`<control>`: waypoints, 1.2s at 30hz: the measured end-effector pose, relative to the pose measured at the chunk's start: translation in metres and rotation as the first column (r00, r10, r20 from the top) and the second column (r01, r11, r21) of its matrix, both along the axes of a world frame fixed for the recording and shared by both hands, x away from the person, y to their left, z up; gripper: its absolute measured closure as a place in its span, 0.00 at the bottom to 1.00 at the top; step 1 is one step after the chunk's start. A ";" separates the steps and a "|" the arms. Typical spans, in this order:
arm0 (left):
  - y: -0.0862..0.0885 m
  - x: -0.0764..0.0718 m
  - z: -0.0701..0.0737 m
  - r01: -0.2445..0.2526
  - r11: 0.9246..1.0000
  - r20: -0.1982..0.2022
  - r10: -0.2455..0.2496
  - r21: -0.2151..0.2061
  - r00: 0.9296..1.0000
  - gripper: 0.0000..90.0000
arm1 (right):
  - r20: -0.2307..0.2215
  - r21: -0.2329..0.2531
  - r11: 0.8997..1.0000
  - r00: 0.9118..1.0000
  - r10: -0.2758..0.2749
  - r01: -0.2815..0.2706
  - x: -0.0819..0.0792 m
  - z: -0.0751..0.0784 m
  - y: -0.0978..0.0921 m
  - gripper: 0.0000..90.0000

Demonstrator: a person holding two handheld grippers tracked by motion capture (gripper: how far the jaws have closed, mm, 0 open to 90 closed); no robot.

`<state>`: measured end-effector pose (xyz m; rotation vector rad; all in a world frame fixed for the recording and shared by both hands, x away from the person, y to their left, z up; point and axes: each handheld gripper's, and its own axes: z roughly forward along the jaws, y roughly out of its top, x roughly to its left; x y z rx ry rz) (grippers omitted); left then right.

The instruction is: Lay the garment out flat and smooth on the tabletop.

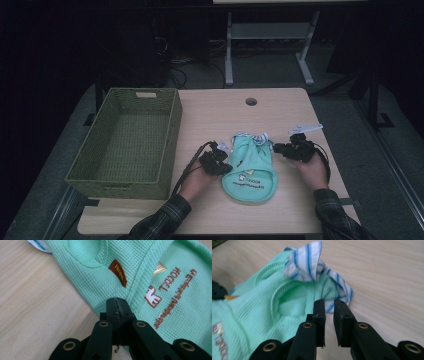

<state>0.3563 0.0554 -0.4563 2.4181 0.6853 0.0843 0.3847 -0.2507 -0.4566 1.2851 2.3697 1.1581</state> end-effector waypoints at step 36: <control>0.001 0.001 -0.001 0.001 1.000 0.002 -0.001 -0.013 1.000 1.00 | 0.056 -0.119 0.993 0.998 0.003 0.003 0.014 -0.004 0.025 1.00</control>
